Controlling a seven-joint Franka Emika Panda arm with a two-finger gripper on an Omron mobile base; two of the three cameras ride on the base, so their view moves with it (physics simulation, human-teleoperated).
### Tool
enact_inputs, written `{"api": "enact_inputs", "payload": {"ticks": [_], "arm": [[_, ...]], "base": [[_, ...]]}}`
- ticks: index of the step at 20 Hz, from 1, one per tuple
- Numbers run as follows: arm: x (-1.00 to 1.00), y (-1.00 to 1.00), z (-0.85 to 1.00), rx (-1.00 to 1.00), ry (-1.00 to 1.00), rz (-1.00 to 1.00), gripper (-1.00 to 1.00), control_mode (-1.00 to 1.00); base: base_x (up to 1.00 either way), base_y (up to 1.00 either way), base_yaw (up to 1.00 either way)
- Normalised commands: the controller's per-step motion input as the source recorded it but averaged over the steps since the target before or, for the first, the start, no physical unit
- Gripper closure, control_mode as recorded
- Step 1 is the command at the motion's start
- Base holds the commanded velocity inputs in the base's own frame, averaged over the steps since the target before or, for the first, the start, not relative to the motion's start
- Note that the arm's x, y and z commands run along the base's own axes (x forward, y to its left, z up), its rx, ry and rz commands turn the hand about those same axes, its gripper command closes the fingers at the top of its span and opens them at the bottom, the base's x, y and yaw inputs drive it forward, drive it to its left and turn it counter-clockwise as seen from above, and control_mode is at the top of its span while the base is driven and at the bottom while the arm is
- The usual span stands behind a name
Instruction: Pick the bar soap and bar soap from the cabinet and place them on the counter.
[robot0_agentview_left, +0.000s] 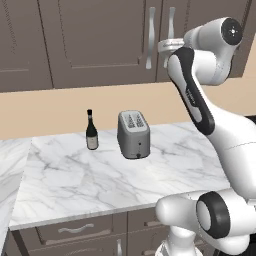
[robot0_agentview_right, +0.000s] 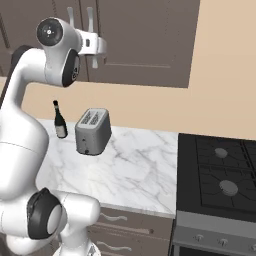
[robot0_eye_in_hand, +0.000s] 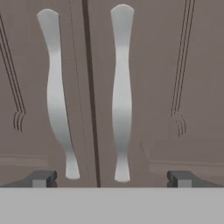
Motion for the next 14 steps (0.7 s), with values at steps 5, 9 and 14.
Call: {"api": "enact_inputs", "payload": {"ticks": [5,9,14], "arm": [[0.25,-0.06,0.00,0.00,0.00,0.00,-1.00,-1.00],[0.21,-0.04,0.00,0.00,-0.01,0.01,-1.00,-1.00],[0.17,-0.01,-0.01,0.00,0.00,0.01,-1.00,-1.00]], "base": [[0.00,0.00,0.00],[0.00,0.00,0.00],[0.00,0.00,0.00]]}}
